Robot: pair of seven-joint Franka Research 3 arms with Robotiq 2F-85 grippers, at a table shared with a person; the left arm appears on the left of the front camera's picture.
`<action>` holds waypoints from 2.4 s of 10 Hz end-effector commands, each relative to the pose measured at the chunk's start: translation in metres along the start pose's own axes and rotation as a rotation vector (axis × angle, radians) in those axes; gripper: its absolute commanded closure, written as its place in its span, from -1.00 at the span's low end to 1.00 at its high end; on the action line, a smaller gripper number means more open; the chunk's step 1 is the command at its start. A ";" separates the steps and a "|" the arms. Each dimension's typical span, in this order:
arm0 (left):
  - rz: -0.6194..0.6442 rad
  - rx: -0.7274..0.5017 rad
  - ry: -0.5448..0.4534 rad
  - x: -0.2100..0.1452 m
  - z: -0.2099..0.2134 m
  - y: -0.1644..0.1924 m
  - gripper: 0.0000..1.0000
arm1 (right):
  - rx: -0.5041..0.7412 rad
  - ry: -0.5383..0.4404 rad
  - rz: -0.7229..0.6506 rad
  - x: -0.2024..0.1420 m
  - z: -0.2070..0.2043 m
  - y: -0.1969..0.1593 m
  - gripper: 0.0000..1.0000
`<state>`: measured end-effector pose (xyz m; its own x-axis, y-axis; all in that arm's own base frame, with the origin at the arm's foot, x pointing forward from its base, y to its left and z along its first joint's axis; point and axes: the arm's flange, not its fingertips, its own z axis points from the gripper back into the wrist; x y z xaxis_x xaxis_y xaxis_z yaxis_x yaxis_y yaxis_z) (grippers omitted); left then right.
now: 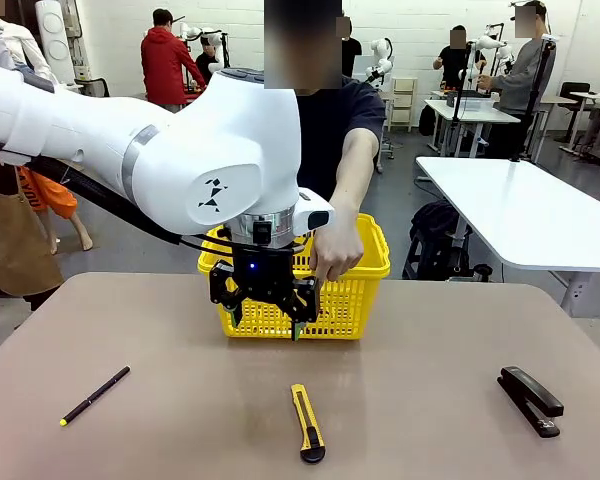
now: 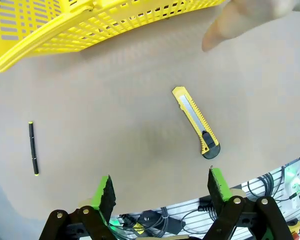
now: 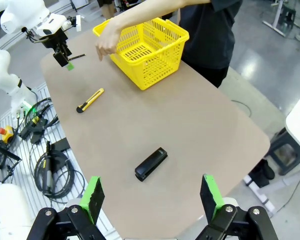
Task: Place the items the person wants into the basket.
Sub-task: Pick up the item the person points to and place it in the Market Basket.
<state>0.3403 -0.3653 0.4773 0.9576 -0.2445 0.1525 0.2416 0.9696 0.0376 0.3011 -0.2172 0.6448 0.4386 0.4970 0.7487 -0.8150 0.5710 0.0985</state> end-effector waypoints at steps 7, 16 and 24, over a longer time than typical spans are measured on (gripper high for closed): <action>0.154 -0.041 0.083 -0.001 -0.033 -0.032 -0.93 | 0.005 -0.011 0.007 0.000 0.001 -0.001 -1.00; 0.392 -0.024 0.124 -0.014 -0.117 -0.063 -0.93 | 0.005 -0.011 0.007 0.000 0.001 -0.001 -1.00; 0.427 -0.048 0.071 -0.022 -0.151 -0.069 -0.93 | 0.005 -0.011 0.007 0.000 0.001 -0.001 -1.00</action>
<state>0.3297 -0.4251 0.3332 0.9904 0.1359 0.0236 -0.1351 0.9903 -0.0339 0.3013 -0.2173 0.6447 0.4390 0.4969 0.7485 -0.8149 0.5712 0.0988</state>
